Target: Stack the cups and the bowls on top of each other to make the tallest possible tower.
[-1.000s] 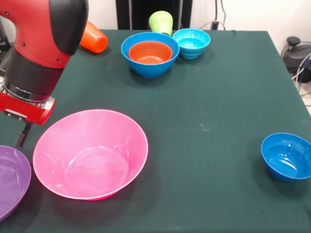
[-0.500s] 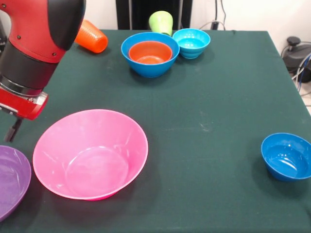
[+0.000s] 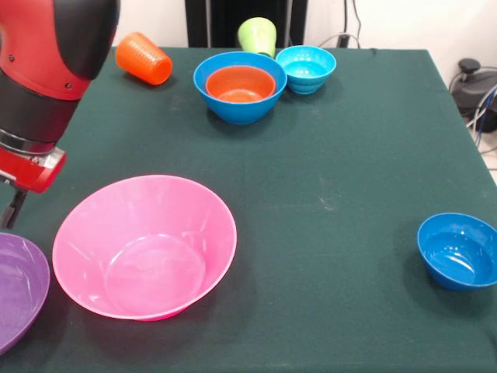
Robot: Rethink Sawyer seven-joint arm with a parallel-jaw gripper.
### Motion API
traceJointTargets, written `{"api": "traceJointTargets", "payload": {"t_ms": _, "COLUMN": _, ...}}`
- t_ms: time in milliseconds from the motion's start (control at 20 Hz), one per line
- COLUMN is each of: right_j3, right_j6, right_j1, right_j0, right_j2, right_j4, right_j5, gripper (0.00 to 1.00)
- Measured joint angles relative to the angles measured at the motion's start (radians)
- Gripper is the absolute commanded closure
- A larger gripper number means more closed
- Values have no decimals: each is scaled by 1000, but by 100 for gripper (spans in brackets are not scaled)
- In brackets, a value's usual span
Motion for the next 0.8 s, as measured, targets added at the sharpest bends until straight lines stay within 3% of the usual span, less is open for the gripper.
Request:
{"api": "traceJointTargets", "payload": {"t_ms": 400, "right_j3": 19, "right_j6": 0, "right_j1": 7, "right_j0": -93, "right_j2": 126, "right_j4": 53, "right_j5": 0, "gripper": 0}}
{"api": "traceJointTargets", "payload": {"t_ms": 800, "right_j3": 39, "right_j6": 0, "right_j1": 8, "right_j0": -85, "right_j2": 153, "right_j4": 55, "right_j5": 0, "gripper": 0}}
